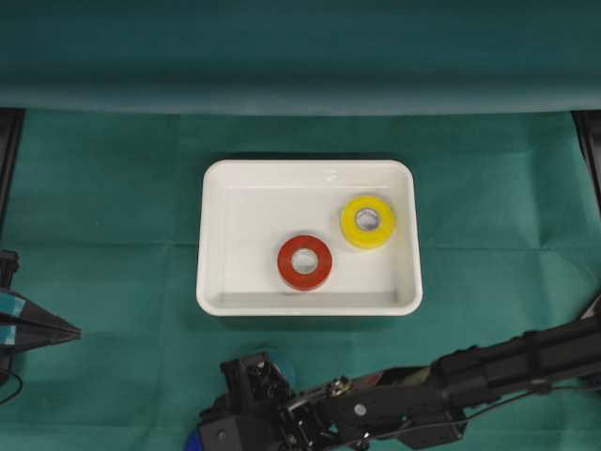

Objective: Put the tape into the white case with the right arm.
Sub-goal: 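Insert a finger into the blue roll's hole and close, then lift the blue roll and carry it into the tray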

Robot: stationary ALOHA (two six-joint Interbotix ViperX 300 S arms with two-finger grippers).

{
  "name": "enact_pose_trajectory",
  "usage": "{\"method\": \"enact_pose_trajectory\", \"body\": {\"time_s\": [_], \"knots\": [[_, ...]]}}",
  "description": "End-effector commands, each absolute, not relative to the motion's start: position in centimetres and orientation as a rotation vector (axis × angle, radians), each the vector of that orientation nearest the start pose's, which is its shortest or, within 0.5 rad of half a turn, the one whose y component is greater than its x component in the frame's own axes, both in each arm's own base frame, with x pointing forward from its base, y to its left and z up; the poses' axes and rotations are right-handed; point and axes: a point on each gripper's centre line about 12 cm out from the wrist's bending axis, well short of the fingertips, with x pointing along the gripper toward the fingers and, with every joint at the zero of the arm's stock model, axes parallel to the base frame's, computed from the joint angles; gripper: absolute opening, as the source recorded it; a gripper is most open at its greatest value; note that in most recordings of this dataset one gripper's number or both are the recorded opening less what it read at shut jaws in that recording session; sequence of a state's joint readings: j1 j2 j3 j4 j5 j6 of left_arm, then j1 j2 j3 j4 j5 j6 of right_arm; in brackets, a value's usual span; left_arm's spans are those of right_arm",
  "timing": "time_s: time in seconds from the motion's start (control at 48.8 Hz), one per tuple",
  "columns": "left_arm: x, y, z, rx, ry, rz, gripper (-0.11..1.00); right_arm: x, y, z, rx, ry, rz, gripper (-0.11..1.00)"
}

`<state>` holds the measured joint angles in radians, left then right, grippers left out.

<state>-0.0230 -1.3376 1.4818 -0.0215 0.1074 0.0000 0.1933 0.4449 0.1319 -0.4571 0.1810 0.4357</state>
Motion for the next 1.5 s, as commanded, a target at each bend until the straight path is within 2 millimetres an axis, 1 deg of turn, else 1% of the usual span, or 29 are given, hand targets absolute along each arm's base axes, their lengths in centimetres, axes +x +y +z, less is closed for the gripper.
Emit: {"method": "enact_pose_trajectory", "body": {"time_s": [0.0, 0.103, 0.164, 0.533, 0.677, 0.82, 0.964, 1.128, 1.251, 1.353, 1.476], "knots": [[13.5, -0.3, 18.7, -0.019, 0.238, -0.021, 0.0, 51.2, 8.9, 17.7, -0.107, 0.659, 0.101, 0.01], [13.5, -0.3, 18.7, -0.019, 0.238, -0.021, 0.0, 50.9, 8.8, 18.6, -0.109, 0.661, 0.091, 0.01], [13.5, -0.3, 18.7, -0.019, 0.236, -0.021, 0.0, 50.9, 8.8, 18.7, -0.11, 0.66, 0.09, 0.01], [13.5, -0.3, 18.7, -0.021, 0.236, -0.021, 0.0, 50.7, 8.6, 18.3, -0.115, 0.682, 0.081, 0.01], [13.5, -0.3, 18.7, -0.019, 0.236, -0.021, 0.0, 49.8, 8.4, 17.8, -0.123, 0.74, 0.059, 0.01], [13.5, -0.3, 18.7, -0.021, 0.236, -0.021, 0.0, 48.7, 8.5, 18.1, -0.13, 0.76, 0.056, 0.01], [13.5, -0.3, 18.7, -0.019, 0.236, -0.021, 0.0, 47.5, 8.4, 18.0, -0.131, 0.775, 0.058, 0.01], [13.5, -0.3, 18.6, -0.021, 0.238, -0.021, 0.0, 47.3, 8.3, 18.1, -0.131, 0.774, 0.059, 0.01], [13.5, -0.3, 18.7, -0.021, 0.236, -0.021, 0.0, 47.5, 7.9, 18.3, -0.13, 0.768, 0.05, 0.01], [13.5, -0.3, 18.6, -0.021, 0.238, -0.021, 0.0, 47.7, 6.8, 18.9, -0.125, 0.758, 0.029, 0.01], [13.5, -0.3, 18.7, -0.021, 0.236, -0.021, 0.0, 47.9, 5.0, 19.6, -0.116, 0.746, -0.004, 0.01]]}}
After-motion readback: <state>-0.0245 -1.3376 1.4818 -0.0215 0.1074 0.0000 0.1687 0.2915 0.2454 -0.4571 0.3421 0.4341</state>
